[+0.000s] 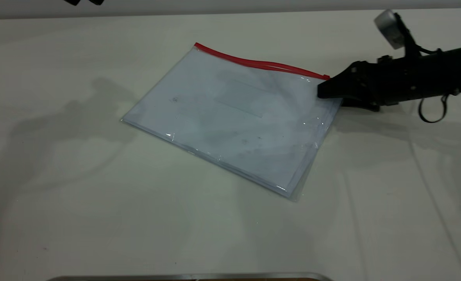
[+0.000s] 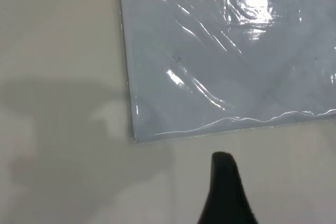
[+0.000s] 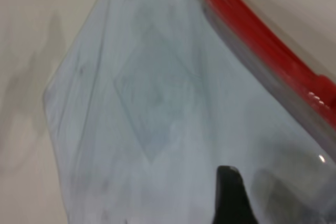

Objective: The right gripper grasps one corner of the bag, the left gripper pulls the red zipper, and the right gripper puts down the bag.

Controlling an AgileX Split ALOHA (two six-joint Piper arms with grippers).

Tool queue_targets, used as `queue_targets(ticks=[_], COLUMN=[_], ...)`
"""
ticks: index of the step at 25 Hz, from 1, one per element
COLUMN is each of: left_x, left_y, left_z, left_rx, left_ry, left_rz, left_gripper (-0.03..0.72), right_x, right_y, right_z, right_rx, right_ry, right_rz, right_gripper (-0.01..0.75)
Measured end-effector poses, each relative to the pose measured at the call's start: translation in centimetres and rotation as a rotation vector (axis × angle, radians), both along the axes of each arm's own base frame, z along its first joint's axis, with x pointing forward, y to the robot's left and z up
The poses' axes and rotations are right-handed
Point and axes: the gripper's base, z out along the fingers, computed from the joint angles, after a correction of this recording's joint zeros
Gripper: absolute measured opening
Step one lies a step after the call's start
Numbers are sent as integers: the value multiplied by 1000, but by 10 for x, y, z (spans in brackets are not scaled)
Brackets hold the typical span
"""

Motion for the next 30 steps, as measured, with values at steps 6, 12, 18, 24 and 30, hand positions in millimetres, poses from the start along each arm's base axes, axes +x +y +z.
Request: queue_targets(ticks=[6,12,18,24,30], left_x=[0,0,1,7,11], left_y=[0,0,-18,-49,-80], left_z=[0,0,-22,-49,-62], left_rx=[0,22,51,51,28], left_ry=[-1,-47,-67,-72,-119], left_rz=[1,-83,-251,-411,-550], left_gripper=[580,580,580,580,580], right_x=[11,22,30,27,25], right_y=[12,20,55,104,149], right_z=[5,24,55,67,82], right_rx=[5,11,23,-91,-135], right_ry=[-54,-175,-197,-180,-250], right_rz=[45,277,573,831,974], right_gripper=[147,33,33,33,33])
